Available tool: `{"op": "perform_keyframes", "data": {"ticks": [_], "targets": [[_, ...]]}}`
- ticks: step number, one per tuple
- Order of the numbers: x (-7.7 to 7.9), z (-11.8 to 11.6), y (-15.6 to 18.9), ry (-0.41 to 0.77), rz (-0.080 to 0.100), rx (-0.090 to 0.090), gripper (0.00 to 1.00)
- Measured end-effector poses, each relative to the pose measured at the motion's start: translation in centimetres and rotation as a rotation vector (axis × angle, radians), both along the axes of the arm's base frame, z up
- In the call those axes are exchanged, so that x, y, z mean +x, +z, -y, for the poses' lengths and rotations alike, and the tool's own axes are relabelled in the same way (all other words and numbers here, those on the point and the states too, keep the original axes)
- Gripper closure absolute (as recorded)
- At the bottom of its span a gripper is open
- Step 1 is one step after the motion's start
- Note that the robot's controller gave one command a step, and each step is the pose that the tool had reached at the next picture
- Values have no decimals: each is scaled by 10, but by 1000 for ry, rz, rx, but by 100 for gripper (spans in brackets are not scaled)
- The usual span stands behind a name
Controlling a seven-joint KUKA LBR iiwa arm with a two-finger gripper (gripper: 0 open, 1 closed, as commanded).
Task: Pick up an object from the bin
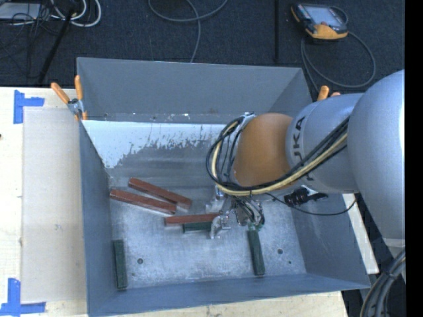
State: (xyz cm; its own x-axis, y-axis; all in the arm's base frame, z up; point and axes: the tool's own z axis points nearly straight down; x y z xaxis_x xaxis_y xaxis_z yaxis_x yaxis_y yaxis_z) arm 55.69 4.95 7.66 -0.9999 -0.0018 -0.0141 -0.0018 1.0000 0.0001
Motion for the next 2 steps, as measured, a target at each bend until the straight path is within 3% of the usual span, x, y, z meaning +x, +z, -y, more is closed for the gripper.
{"op": "perform_keyframes", "data": {"ticks": [1, 2], "targets": [[0, 0, 0, 0, 0, 0, 100], [4, -9, 140, 354, -15, -2, 100]]}}
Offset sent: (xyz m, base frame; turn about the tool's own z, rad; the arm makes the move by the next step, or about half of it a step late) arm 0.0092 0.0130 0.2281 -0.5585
